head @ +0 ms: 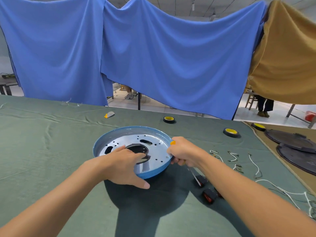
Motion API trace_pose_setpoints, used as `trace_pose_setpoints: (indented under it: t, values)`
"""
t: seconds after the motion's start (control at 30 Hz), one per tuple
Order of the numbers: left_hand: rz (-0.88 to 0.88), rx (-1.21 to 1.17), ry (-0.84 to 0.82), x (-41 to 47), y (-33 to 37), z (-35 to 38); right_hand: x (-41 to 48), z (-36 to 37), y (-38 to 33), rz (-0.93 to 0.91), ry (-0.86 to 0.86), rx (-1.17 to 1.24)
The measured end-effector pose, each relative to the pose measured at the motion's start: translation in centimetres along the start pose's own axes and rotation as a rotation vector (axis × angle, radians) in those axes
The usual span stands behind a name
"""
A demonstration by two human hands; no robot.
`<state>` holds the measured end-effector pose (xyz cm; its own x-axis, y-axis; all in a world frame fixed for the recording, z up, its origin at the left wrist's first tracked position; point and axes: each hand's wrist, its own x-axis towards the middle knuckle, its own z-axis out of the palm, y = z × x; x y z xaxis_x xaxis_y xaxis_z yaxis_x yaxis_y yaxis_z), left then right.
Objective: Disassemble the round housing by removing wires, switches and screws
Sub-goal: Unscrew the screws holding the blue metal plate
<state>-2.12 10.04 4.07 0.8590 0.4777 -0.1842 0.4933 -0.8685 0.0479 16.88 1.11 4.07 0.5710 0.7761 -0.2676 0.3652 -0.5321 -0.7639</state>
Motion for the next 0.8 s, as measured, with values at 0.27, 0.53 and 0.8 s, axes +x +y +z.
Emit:
trace_pose_setpoints:
  t: [0.27, 0.53, 0.8]
  values:
    - [-0.043, 0.172, 0.037, 0.4, 4.4, 0.2, 1.4, -1.2, -0.1, -0.115, 0.037, -0.141]
    - [-0.047, 0.102, 0.03, 1.3, 5.3, -0.6, -0.4, -5.6, -3.2, -0.327, 0.182, 0.077]
    - [-0.043, 0.043, -0.134, 1.6, 1.7, -1.5, -2.0, -7.0, -5.3, -0.496, 0.148, 0.392]
